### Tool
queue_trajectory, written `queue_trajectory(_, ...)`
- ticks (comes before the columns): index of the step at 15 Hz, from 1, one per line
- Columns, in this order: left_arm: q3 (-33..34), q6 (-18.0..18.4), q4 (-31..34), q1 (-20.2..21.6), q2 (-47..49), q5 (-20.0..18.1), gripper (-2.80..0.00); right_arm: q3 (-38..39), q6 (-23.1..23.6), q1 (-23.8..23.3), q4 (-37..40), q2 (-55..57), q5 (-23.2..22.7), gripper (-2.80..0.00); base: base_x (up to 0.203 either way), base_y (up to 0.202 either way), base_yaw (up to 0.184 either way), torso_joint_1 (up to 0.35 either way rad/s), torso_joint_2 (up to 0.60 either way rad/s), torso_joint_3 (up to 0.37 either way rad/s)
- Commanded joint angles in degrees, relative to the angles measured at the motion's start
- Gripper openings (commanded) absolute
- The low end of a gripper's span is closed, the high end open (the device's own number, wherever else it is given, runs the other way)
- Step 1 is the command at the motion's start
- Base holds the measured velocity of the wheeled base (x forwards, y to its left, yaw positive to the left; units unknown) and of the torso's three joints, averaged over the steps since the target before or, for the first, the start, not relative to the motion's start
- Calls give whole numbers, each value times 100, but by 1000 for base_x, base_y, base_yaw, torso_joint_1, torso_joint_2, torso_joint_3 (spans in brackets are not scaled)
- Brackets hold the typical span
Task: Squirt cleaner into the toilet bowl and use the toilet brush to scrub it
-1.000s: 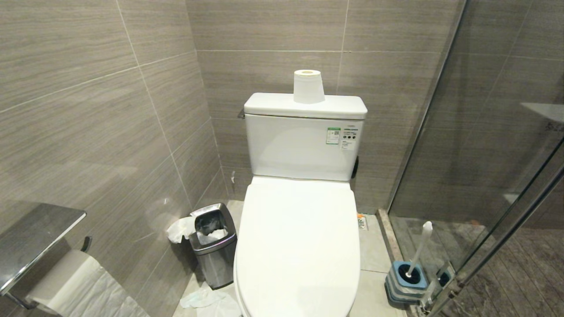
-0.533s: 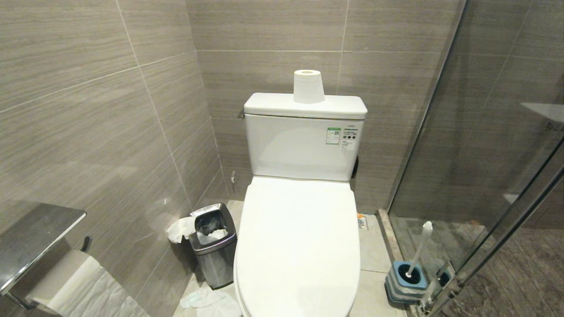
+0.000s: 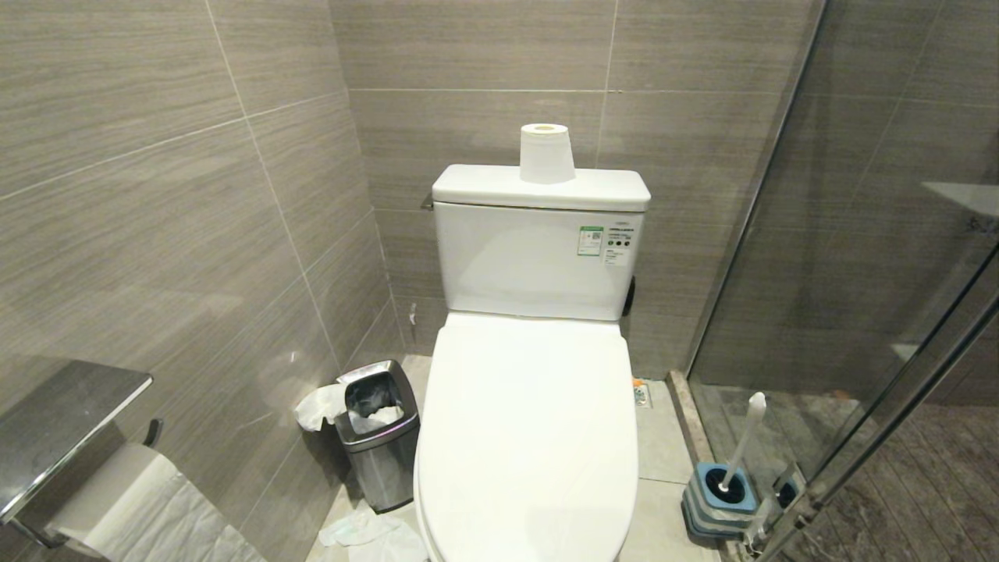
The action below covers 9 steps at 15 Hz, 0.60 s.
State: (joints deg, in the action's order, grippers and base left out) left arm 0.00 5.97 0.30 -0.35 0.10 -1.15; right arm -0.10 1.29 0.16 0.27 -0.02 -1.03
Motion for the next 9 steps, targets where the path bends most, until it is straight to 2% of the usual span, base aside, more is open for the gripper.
queue_trajectory(1, 9, -52, -4, 0, 8, 0, -280, 1, 3, 2, 0, 2, -2, -280, 0, 0, 0, 0, 0, 0)
queue_trajectory(2, 9, -128, -13, 0, 4, 13, -280, 1, 3, 2, 0, 2, -2, -280, 0, 0, 0, 0, 0, 0)
queue_trajectory(4, 9, -546, -36, -4, 5, 84, -280, 1, 3, 2, 0, 2, -2, -280, 0, 0, 0, 0, 0, 0)
queue_trajectory(9, 9, -606, -30, 0, 8, 97, -280, 1, 3, 2, 0, 2, -2, -280, 0, 0, 0, 0, 0, 0)
